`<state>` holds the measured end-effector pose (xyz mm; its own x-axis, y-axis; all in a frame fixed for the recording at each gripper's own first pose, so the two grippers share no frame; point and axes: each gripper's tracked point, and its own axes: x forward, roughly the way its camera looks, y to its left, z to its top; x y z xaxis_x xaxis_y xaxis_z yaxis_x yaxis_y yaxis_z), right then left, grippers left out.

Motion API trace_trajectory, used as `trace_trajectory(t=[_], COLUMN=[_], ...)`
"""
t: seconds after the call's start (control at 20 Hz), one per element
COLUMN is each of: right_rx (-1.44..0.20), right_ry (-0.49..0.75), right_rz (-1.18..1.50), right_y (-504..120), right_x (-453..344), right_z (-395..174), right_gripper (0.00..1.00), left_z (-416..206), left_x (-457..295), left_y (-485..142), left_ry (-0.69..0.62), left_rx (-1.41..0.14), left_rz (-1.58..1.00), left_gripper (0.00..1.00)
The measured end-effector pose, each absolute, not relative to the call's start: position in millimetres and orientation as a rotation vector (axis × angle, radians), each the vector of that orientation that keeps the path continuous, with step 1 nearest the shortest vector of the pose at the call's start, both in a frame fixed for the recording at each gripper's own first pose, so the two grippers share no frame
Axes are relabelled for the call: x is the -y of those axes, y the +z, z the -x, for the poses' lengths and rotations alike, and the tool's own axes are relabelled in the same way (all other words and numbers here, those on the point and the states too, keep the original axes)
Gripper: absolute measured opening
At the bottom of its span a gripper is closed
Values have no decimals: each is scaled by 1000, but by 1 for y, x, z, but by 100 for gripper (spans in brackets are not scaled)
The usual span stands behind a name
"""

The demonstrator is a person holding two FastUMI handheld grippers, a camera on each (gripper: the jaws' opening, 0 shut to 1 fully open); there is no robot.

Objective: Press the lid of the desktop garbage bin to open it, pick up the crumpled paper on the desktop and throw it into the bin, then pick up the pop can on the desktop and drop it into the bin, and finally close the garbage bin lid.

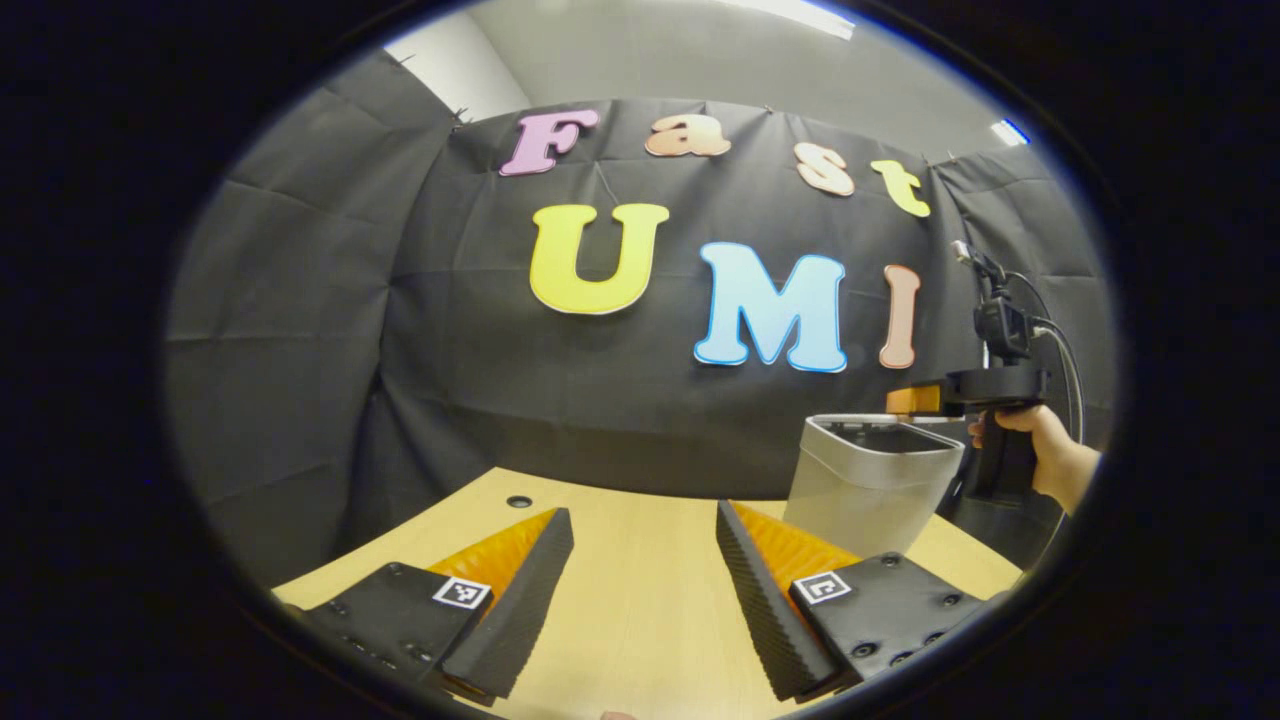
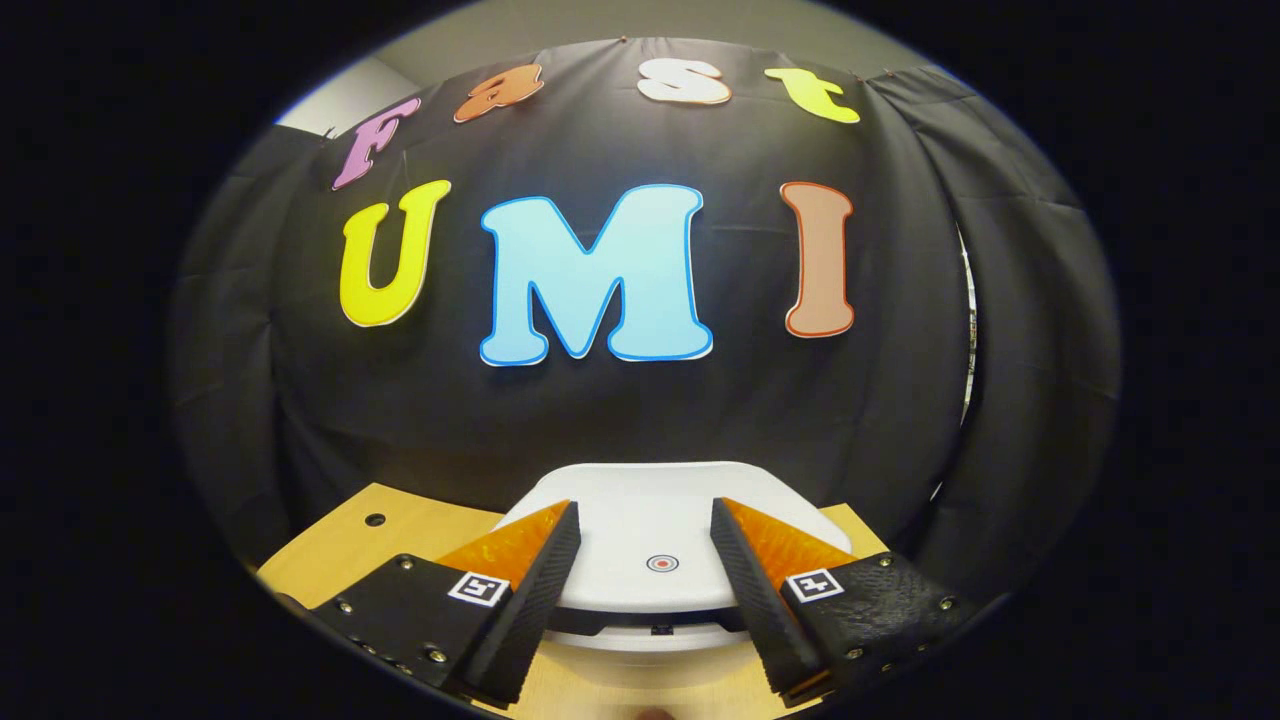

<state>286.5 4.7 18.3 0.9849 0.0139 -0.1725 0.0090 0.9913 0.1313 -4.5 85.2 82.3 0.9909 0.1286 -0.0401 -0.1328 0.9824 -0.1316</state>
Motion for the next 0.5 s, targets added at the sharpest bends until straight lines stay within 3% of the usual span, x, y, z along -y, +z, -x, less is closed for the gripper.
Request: trace_trajectory(t=[0.45,0.5], right_rx=[-125,-113], right_ry=[-12,-14], right_rz=[-118,-102], right_y=[-6,-5], right_x=[-4,-5], right_z=[-300,-299], right_gripper=[86,89], left_z=[4,4], left_x=[-88,-89], left_y=[81,81], left_ry=[142,142], left_rx=[-41,-42], left_rz=[127,127], left_gripper=[96,96])
